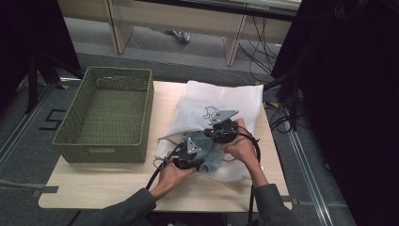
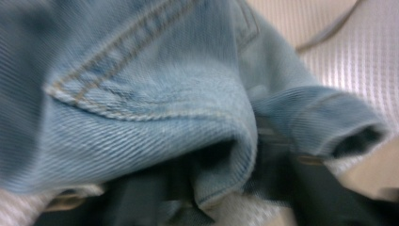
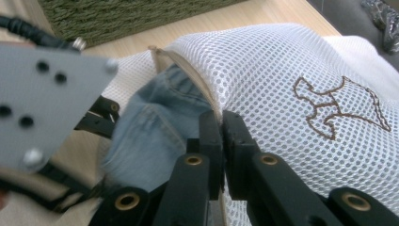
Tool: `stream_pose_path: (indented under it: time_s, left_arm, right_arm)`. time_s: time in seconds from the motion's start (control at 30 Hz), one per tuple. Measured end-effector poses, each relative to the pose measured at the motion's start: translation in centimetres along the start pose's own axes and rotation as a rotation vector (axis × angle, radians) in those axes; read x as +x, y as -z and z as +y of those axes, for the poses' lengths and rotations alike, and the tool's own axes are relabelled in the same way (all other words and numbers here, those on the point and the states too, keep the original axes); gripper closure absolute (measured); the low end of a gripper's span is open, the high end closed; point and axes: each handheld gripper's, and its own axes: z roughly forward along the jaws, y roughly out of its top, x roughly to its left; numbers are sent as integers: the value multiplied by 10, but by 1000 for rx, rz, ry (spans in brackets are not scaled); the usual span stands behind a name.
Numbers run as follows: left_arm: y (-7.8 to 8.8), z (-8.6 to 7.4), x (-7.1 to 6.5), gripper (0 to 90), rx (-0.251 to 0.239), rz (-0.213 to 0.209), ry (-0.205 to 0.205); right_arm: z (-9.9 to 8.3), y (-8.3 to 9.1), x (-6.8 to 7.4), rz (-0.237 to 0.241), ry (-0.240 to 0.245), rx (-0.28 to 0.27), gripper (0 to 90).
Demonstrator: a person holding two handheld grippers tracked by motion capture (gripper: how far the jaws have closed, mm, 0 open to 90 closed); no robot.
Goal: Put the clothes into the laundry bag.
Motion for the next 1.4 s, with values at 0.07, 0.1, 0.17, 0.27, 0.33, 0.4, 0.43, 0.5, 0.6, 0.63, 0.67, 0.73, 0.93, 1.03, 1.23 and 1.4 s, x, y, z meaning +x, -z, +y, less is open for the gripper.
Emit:
stream_pose_path:
  time_s: [0.07,0.1,0.17,0.27,0.33,0.4,0.43,0.5,0.6,0.63,0.67,0.73,0.93,1.03,1.23,1.4]
  left_arm:
    - [1,8,3,714,-97,43,59]
    - [6,14,11,720,-82,47,21]
    - [11,28,21,725,-134,80,59]
    - [6,40,34,722,-195,120,116]
    - [-10,34,37,710,-173,118,138]
    - [-25,22,42,675,-125,119,153]
    - [-29,17,42,651,-121,101,171]
    - [-29,13,40,573,-99,65,158]
    - [-16,14,37,396,-67,18,169]
    - [-9,14,36,346,-63,10,171]
    - [-2,15,35,307,-64,6,169]
    - [11,15,34,255,-67,-9,162]
    - [19,-2,12,166,-27,-79,121]
    - [3,-5,-1,154,-15,-62,99]
    - [-21,5,-3,541,-74,26,92]
    - [-23,18,18,825,-135,90,128]
  right_arm:
    - [0,3,0,4,-19,2,882]
    - [0,4,0,2,-18,-9,883]
    - [2,9,0,-4,-15,-16,883]
    - [5,13,0,-6,-17,-37,883]
    - [6,14,0,11,-29,-28,883]
    - [2,10,1,4,-24,-15,883]
    - [0,7,0,0,-31,-3,883]
    - [-5,3,-1,12,-39,11,883]
    - [-9,1,-3,23,-39,10,882]
    - [-9,2,-4,20,-38,4,882]
    - [-9,2,-4,14,-43,4,882]
    - [-9,3,-5,12,-38,0,882]
    - [-8,3,-3,13,-35,7,882]
    - [-8,3,-4,5,-32,6,882]
    - [-9,4,-4,13,-38,5,882]
    - [-11,8,-6,17,-41,2,882]
